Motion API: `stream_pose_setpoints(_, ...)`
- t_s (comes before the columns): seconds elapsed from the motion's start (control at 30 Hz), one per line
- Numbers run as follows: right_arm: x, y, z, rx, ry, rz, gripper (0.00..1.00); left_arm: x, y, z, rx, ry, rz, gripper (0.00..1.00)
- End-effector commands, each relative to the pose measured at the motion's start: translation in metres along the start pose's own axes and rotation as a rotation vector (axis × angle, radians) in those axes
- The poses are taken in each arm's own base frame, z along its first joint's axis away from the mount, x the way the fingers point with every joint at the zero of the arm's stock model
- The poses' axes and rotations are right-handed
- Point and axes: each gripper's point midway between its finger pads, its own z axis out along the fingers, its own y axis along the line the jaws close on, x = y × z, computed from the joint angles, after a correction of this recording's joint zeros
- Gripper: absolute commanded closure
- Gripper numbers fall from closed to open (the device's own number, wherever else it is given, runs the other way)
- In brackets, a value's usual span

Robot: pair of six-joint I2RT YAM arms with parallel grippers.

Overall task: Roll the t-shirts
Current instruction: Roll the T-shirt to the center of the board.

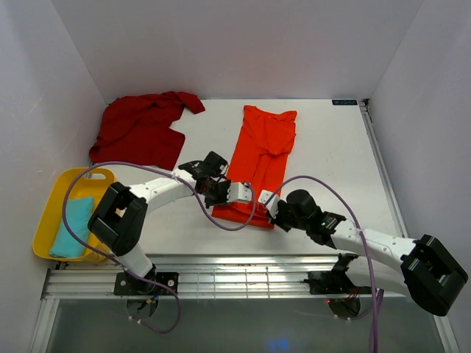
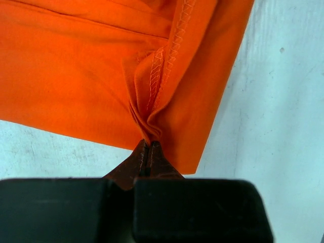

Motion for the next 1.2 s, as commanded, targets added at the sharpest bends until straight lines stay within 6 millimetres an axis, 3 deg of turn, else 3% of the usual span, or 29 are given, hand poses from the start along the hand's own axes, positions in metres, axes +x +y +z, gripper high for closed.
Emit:
stream_pose_setpoints(0.0, -0.034, -0.014, 0.004, 0.020, -0.099, 0.036, 0.91, -0.007, 0.015, -0.008, -0.031, -0.012, -0.018, 1.00)
stream_pose_setpoints(0.1, -0.025, -0.013, 0.006, 0.013, -0.065, 0.049, 0.88, -0.012, 0.021, -0.008, -0.043, -0.026, -0.018, 1.00)
stream_pose_setpoints(0.3, -0.025, -0.016, 0.005, 0.020, -0.066, 0.051, 0.82, -0.018, 0.033, -0.007, -0.064, -0.034, -0.021, 1.00)
stream_pose_setpoints(0.4, -0.023, -0.017, 0.007, 0.018, -0.056, 0.056, 0.74, -0.012, 0.029, -0.003, -0.054, -0.021, -0.025, 1.00)
stream_pose_setpoints(0.43, -0.024, -0.020, 0.008, 0.032, -0.051, 0.063, 0.65, -0.011, 0.027, -0.001, -0.049, -0.021, -0.030, 1.00)
stream_pose_setpoints(0.53, -0.024, -0.032, 0.007, 0.089, -0.034, 0.092, 0.52, -0.008, 0.023, 0.000, -0.043, -0.015, -0.039, 0.94)
stream_pose_setpoints(0.6, -0.036, -0.039, 0.004, 0.101, -0.070, 0.116, 0.48, -0.008, 0.024, -0.001, -0.054, -0.016, -0.040, 0.92)
stream_pose_setpoints(0.73, -0.067, -0.033, -0.007, 0.040, -0.179, 0.132, 0.44, -0.008, 0.034, -0.002, -0.097, -0.009, -0.057, 0.91)
stream_pose_setpoints(0.83, -0.074, -0.027, -0.017, 0.023, -0.213, 0.156, 0.44, -0.006, 0.036, -0.002, -0.104, -0.004, -0.093, 0.90)
stream_pose_setpoints(0.9, -0.061, -0.015, -0.019, -0.011, -0.203, 0.158, 0.48, -0.004, 0.037, -0.001, -0.104, -0.002, -0.116, 0.81)
stream_pose_setpoints(1.0, -0.052, -0.003, -0.021, -0.042, -0.208, 0.178, 0.63, -0.004, 0.036, -0.001, -0.103, -0.005, -0.134, 0.69)
stream_pose_setpoints(1.17, -0.051, -0.007, -0.025, -0.014, -0.205, 0.211, 0.66, 0.001, 0.042, -0.004, -0.136, 0.011, -0.167, 0.56)
